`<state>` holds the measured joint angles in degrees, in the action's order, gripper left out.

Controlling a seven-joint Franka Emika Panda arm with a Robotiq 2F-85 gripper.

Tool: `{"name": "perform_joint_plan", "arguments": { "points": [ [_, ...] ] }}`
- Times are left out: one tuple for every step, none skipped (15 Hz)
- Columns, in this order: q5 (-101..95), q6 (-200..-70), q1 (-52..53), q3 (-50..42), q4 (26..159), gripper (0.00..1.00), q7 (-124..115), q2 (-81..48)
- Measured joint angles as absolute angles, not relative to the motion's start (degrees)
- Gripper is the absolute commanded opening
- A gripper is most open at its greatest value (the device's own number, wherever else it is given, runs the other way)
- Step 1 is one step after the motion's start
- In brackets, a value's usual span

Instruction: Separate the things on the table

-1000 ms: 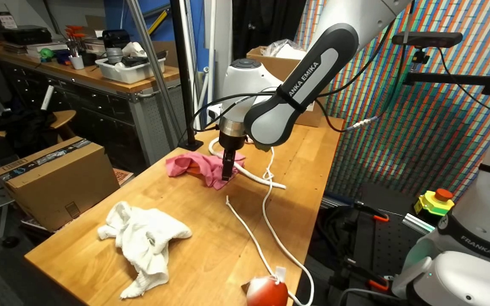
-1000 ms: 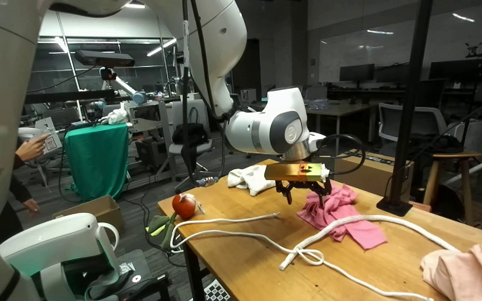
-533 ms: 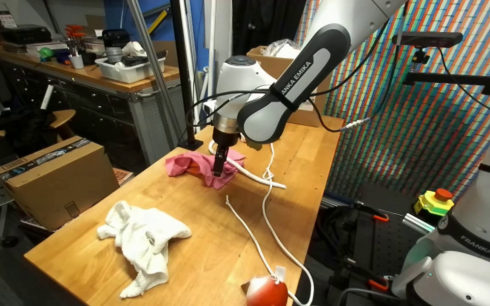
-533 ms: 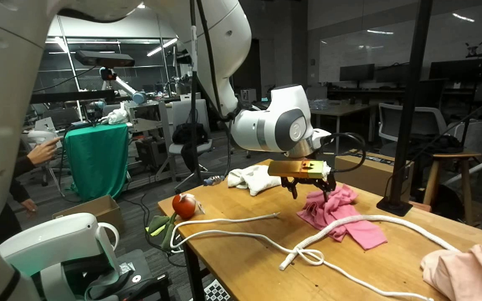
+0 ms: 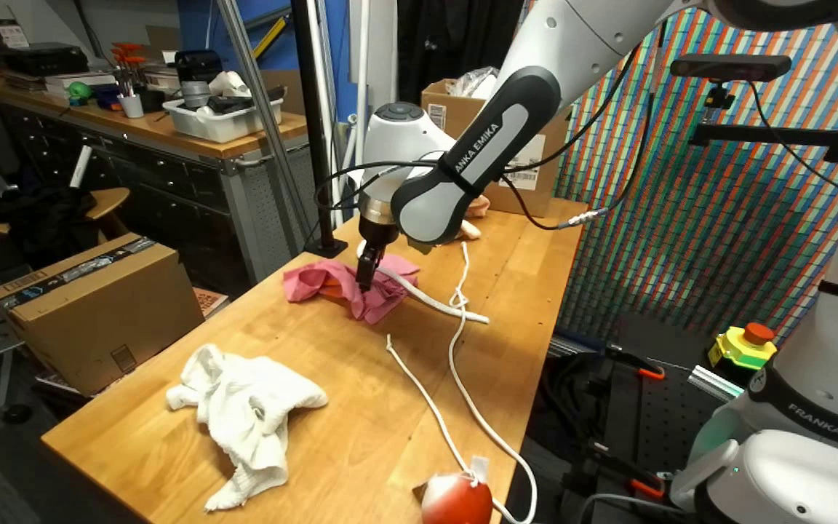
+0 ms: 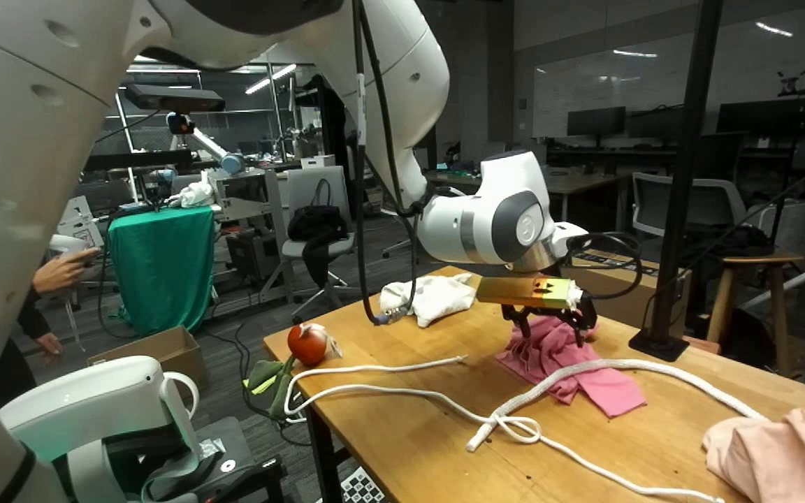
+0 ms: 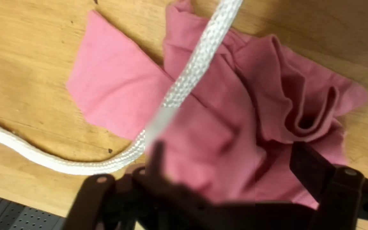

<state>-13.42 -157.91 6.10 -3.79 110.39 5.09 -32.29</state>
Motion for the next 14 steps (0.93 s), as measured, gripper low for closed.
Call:
{"name": "perform_joint_plan", "arguments": {
  "points": [
    [-13.42,-157.8,6.08,-4.38,109.7,1.0,4.76,-33.08],
    [-13.42,-157.72,6.08,-4.94,109.18,1.0,4.44,-33.67],
    [-13.42,-157.62,6.08,-5.41,108.8,1.0,4.17,-34.05],
    [-13.42,-157.56,6.08,-5.85,108.47,1.0,3.86,-34.33],
    [-13.42,-157.52,6.09,-6.24,108.27,1.0,3.51,-34.46],
    [-13.42,-157.45,6.09,-6.58,108.15,1.0,3.24,-34.46],
    [-13.42,-157.15,6.08,-6.84,107.97,1.0,3.03,-34.45],
    [-13.42,-156.68,6.03,-6.95,107.77,1.0,2.94,-34.45],
    [-13.42,-156.19,5.93,-6.97,107.59,1.0,2.83,-34.45],
    [-13.42,-155.58,5.87,-6.97,107.47,1.0,2.76,-34.45],
    [-13.42,-154.96,5.83,-6.97,107.39,1.0,2.7,-34.45],
    [-13.42,-154.28,5.83,-6.97,107.32,1.0,2.65,-34.46],
    [-13.42,-153.67,5.83,-6.97,107.3,1.0,2.63,-34.48],
    [-13.42,-153.11,5.83,-6.97,107.28,1.0,2.62,-34.51]
  ]
}}
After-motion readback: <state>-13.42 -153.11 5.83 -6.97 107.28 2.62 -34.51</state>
